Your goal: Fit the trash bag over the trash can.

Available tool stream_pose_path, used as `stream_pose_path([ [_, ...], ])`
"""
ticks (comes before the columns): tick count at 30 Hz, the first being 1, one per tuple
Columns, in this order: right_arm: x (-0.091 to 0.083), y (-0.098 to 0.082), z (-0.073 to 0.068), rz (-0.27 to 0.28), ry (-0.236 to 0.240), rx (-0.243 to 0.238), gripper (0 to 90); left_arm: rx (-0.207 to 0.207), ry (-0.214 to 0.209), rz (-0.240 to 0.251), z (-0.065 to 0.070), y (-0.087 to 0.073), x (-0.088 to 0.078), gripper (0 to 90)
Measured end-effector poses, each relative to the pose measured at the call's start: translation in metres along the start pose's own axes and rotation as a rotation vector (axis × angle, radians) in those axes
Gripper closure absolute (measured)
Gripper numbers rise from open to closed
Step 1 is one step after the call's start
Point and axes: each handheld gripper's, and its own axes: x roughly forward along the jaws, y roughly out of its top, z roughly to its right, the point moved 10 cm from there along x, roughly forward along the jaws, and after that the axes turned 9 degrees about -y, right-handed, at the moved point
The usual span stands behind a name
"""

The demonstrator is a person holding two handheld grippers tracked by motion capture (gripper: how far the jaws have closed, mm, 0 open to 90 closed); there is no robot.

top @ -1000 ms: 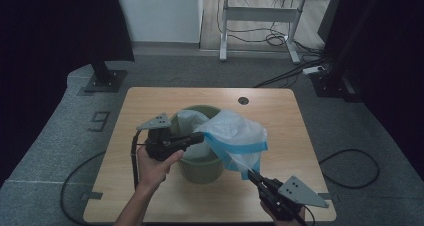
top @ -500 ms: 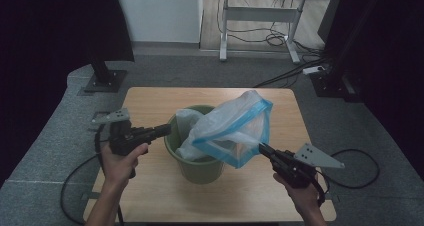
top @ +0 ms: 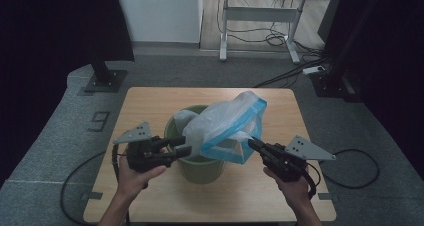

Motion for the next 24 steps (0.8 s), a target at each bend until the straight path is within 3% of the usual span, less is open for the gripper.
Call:
stream_pose_path([
  [1, 0.0, 0.0, 0.0, 0.0, -0.001, 0.004, 88.8, 0.007, -0.002, -0.007, 0.003, -0.001, 0.005, 43.8],
  [4, 0.0, 0.0, 0.001, 0.002, -0.003, 0.003, 88.8, 0.022, 0.0, -0.034, 0.008, -0.004, 0.019, 37.9],
  [7, 0.0, 0.0, 0.0, 0.003, -0.002, 0.006, 88.8, 0.033, 0.039, -0.056, 0.007, -0.006, 0.03, 38.8],
  [8, 0.0, 0.0, -0.001, 0.003, -0.001, 0.006, 88.8, 0.028, 0.057, -0.058, 0.005, -0.006, 0.033, 44.5],
  [10, 0.0, -0.001, -0.002, 0.002, 0.0, 0.005, 88.8, 0.01, 0.057, -0.053, 0.002, -0.004, 0.037, 65.0],
  [13, 0.0, -0.004, -0.002, -0.001, 0.001, 0.003, 88.8, -0.02, -0.013, -0.05, 0.0, -0.002, 0.04, 89.8],
  [16, -0.002, -0.007, 0.001, -0.004, 0.002, 0.006, 88.8, -0.031, -0.026, -0.038, -0.004, 0.001, 0.035, 90.0],
  [21, -0.01, -0.011, 0.01, -0.001, -0.003, 0.025, 88.9, -0.08, -0.062, 0.04, -0.012, 0.009, 0.005, 90.0],
  [24, -0.013, -0.01, 0.013, 0.004, -0.006, 0.027, 88.9, -0.093, -0.055, 0.07, -0.016, 0.012, -0.01, 90.0],
])
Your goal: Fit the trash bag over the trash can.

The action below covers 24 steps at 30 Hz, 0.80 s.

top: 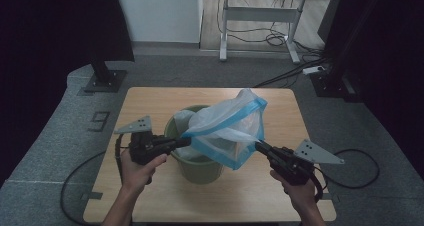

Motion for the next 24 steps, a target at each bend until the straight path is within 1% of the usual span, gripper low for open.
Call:
stream_pose_path([
  [3, -0.002, 0.002, 0.0, 0.007, 0.003, -0.006, 88.9, -0.002, 0.006, 0.013, -0.001, 0.002, -0.011, 90.0],
  [6, -0.003, 0.003, -0.001, 0.007, 0.011, -0.01, 88.9, -0.007, 0.019, 0.012, -0.004, 0.0, -0.022, 90.0],
  [8, -0.003, 0.003, -0.004, 0.0, 0.028, -0.014, 88.9, -0.008, 0.028, 0.013, -0.006, -0.003, -0.029, 90.0],
  [11, -0.004, 0.001, -0.01, -0.004, 0.047, -0.019, 88.8, -0.025, 0.038, 0.023, -0.009, -0.011, -0.047, 90.0],
  [13, -0.005, 0.0, -0.014, -0.009, 0.058, -0.022, 88.9, -0.043, 0.044, 0.034, -0.012, -0.018, -0.061, 90.0],
  [15, -0.005, -0.004, -0.017, -0.018, 0.067, -0.023, 88.9, -0.063, 0.055, 0.032, -0.016, -0.028, -0.072, 90.0],
  [16, -0.005, -0.007, -0.017, -0.025, 0.068, -0.025, 88.9, -0.077, 0.06, 0.027, -0.019, -0.036, -0.078, 90.0],
  [18, -0.002, -0.017, -0.017, -0.052, 0.067, -0.019, 88.9, -0.099, 0.065, 0.025, -0.023, -0.047, -0.084, 90.0],
  [21, 0.002, -0.039, -0.015, -0.108, 0.073, 0.009, 88.8, -0.154, 0.056, 0.028, -0.032, -0.069, -0.092, 90.0],
  [22, 0.003, -0.048, -0.014, -0.126, 0.074, 0.019, 88.8, -0.171, 0.054, 0.031, -0.036, -0.075, -0.093, 90.0],
  [24, 0.005, -0.059, -0.01, -0.148, 0.067, 0.029, 88.9, -0.2, 0.052, 0.036, -0.044, -0.084, -0.095, 90.0],
])
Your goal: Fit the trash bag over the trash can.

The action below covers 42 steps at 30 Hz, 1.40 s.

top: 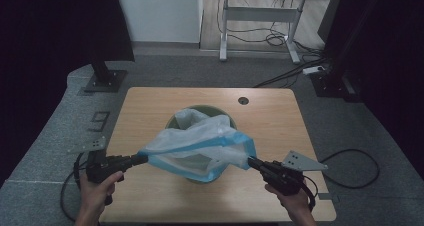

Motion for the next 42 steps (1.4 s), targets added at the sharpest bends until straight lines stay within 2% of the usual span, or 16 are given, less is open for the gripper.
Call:
stream_pose_path([
  [2, 0.006, -0.011, 0.009, -0.027, -0.03, 0.001, 88.9, -0.018, 0.016, -0.004, -0.01, -0.003, 0.001, 90.0],
  [4, 0.012, -0.018, 0.018, -0.048, -0.04, 0.025, 88.9, -0.026, 0.051, -0.02, -0.022, -0.005, 0.004, 90.0],
  [7, 0.022, -0.029, 0.029, -0.08, -0.049, 0.045, 88.8, -0.049, 0.066, -0.038, -0.034, -0.009, 0.01, 90.0],
  [8, 0.025, -0.031, 0.031, -0.085, -0.051, 0.05, 88.8, -0.053, 0.089, -0.048, -0.04, -0.011, 0.014, 90.0],
  [13, 0.04, -0.041, 0.038, -0.1, -0.052, 0.078, 88.8, -0.061, 0.119, -0.064, -0.051, -0.012, 0.026, 90.0],
  [16, 0.043, -0.042, 0.034, -0.094, -0.051, 0.062, 88.6, 0.0, 0.159, -0.066, -0.044, -0.009, 0.027, 90.0],
  [17, 0.041, -0.04, 0.03, -0.08, -0.056, 0.051, 84.5, 0.02, 0.171, -0.059, -0.041, -0.007, 0.026, 86.4],
  [19, 0.033, -0.033, 0.023, -0.047, -0.078, 0.021, 69.5, 0.075, 0.189, -0.052, -0.03, -0.003, 0.024, 71.1],
  [20, 0.027, -0.029, 0.018, -0.03, -0.094, 0.003, 65.0, 0.118, 0.209, -0.07, -0.021, -0.002, 0.023, 65.9],
  [22, 0.015, -0.02, 0.007, 0.001, -0.12, -0.041, 53.3, 0.169, 0.237, -0.095, -0.013, 0.0, 0.024, 51.7],
  [25, 0.001, -0.008, -0.004, 0.032, -0.128, -0.081, 48.5, 0.215, 0.253, -0.102, 0.0, 0.006, 0.028, 36.5],
  [26, -0.002, -0.004, -0.006, 0.039, -0.132, -0.089, 47.4, 0.222, 0.259, -0.097, 0.002, 0.008, 0.029, 34.8],
  [30, -0.008, 0.008, -0.002, 0.049, -0.15, -0.081, 45.6, 0.239, 0.273, -0.073, 0.005, 0.018, 0.031, 36.3],
  [34, -0.011, 0.013, 0.011, 0.05, -0.164, -0.058, 43.4, 0.236, 0.275, -0.062, 0.002, 0.024, 0.032, 44.3],
  [39, -0.01, 0.022, 0.018, 0.057, -0.146, -0.042, 43.3, 0.224, 0.247, -0.041, 0.002, 0.03, 0.032, 57.0],
  [42, -0.002, 0.028, 0.015, 0.053, -0.128, -0.069, 51.4, 0.208, 0.213, -0.037, 0.004, 0.033, 0.034, 68.6],
])
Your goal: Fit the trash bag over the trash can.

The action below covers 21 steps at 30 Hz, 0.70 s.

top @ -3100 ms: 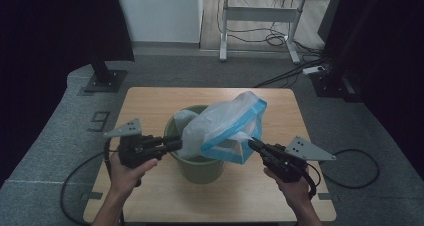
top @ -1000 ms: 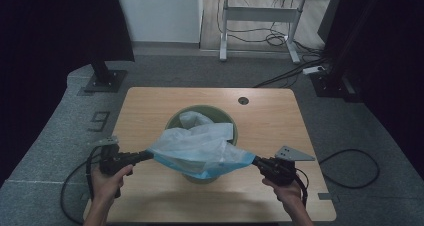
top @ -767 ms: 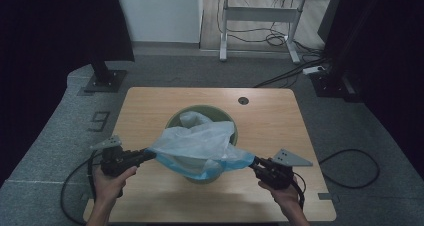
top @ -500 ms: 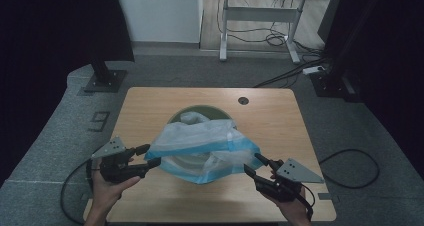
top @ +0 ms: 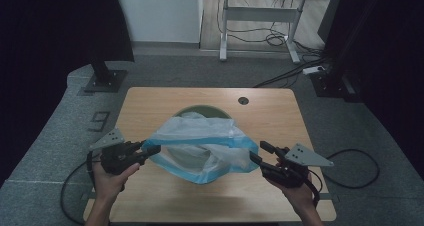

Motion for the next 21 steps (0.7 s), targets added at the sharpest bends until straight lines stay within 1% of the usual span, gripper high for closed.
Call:
stream_pose_path([
  [2, 0.007, 0.006, -0.005, 0.006, 0.018, -0.046, 64.8, -0.013, -0.027, -0.013, 0.0, 0.001, 0.002, 79.0],
  [3, 0.01, 0.01, -0.006, 0.014, 0.025, -0.066, 74.2, -0.017, -0.031, -0.013, 0.0, 0.002, 0.002, 84.7],
  [4, 0.012, 0.012, -0.005, 0.02, 0.027, -0.074, 79.3, -0.02, -0.037, -0.012, -0.001, 0.002, 0.003, 87.7],
  [5, 0.015, 0.016, -0.002, 0.027, 0.023, -0.07, 83.1, -0.024, -0.04, -0.009, -0.003, 0.003, 0.003, 89.5],
  [6, 0.017, 0.018, 0.0, 0.031, 0.028, -0.053, 87.5, -0.027, -0.036, -0.004, -0.006, 0.004, 0.003, 89.8],
  [7, 0.02, 0.021, 0.004, 0.034, 0.035, -0.032, 88.8, -0.034, -0.032, 0.0, -0.01, 0.004, 0.003, 89.9],
  [8, 0.025, 0.022, 0.008, 0.03, 0.035, -0.022, 88.9, -0.043, -0.036, 0.001, -0.014, 0.005, 0.004, 89.9],
  [11, 0.04, 0.023, 0.019, 0.007, 0.03, -0.011, 88.9, -0.061, -0.043, -0.004, -0.023, 0.005, 0.006, 89.9],
  [12, 0.046, 0.024, 0.021, 0.002, 0.029, -0.006, 89.0, -0.067, -0.038, -0.009, -0.027, 0.005, 0.008, 89.9],
  [13, 0.052, 0.024, 0.024, -0.004, 0.025, -0.003, 88.9, -0.071, -0.031, -0.013, -0.032, 0.005, 0.009, 89.8],
  [14, 0.059, 0.024, 0.028, -0.011, 0.014, -0.011, 88.9, -0.077, -0.021, -0.02, -0.038, 0.005, 0.011, 89.9],
  [15, 0.068, 0.023, 0.032, -0.023, 0.001, -0.009, 88.9, -0.087, -0.018, -0.024, -0.042, 0.005, 0.012, 89.9],
  [16, 0.075, 0.023, 0.035, -0.028, -0.001, -0.002, 88.9, -0.097, -0.015, -0.025, -0.047, 0.006, 0.013, 89.9],
  [18, 0.09, 0.02, 0.04, -0.048, -0.019, -0.01, 88.9, -0.121, -0.017, -0.033, -0.055, 0.005, 0.016, 89.9],
  [21, 0.109, 0.014, 0.049, -0.071, -0.035, 0.013, 88.9, -0.146, -0.012, -0.048, -0.066, 0.005, 0.02, 89.9],
])
